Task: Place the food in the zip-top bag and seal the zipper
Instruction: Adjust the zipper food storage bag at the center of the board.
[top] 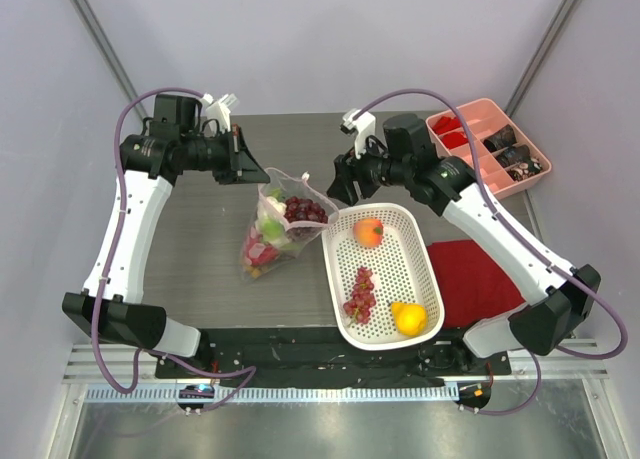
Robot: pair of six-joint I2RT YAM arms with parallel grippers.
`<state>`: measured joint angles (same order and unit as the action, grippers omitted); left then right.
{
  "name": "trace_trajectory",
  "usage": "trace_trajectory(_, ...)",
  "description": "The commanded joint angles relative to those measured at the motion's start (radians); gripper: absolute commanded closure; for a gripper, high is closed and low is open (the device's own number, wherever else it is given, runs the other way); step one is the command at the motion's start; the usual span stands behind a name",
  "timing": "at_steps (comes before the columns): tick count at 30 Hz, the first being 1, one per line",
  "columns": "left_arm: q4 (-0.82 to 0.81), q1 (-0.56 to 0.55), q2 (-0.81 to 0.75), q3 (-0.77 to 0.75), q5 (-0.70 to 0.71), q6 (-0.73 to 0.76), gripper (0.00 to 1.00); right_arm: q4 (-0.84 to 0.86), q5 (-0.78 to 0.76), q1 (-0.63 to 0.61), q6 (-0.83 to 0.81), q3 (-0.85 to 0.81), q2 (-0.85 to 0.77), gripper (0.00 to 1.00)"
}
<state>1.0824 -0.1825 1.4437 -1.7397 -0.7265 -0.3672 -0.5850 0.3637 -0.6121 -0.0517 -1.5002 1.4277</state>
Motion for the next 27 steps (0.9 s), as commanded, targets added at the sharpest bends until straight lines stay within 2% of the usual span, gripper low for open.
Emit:
trace_trajectory(1, -0.044, 0.008, -0.037, -0.007, -0.037, -0.010, 1.00, -0.013, 0.070, -0.005, 0.009, 0.021, -0.038, 0.36)
trace_trajectory(5, -0.041, 0.008, -0.042, -0.008, -0.030, -0.007, 1.00, -0.021, 0.090, -0.017, 0.001, 0.038, -0.035, 0.36)
trace_trajectory(10, -0.045, 0.008, -0.039, -0.004, -0.031, -0.012, 1.00, -0.048, 0.040, -0.058, -0.042, 0.052, -0.016, 0.37)
trace_trajectory(13, -0.045, 0.008, -0.037, -0.007, -0.031, -0.012, 1.00, -0.056, 0.005, -0.070, -0.062, 0.069, -0.006, 0.44)
trace_trajectory(17, -0.038, 0.008, -0.040, -0.006, -0.018, -0.001, 1.00, -0.067, 0.015, -0.074, -0.036, 0.043, 0.005, 0.99)
trace_trajectory(20, -0.016, 0.008, -0.042, -0.018, 0.030, 0.048, 1.00, -0.050, 0.097, -0.072, 0.048, -0.033, -0.006, 0.99)
trace_trajectory(21, 0.003, 0.006, -0.040, -0.030, 0.039, 0.063, 1.00, -0.018, 0.116, -0.072, 0.128, -0.057, -0.012, 0.99)
trace_trajectory(27, 0.128, -0.063, -0.040, -0.231, 0.246, 0.246, 1.00, 0.040, 0.198, -0.112, 0.315, -0.244, 0.017, 0.99)
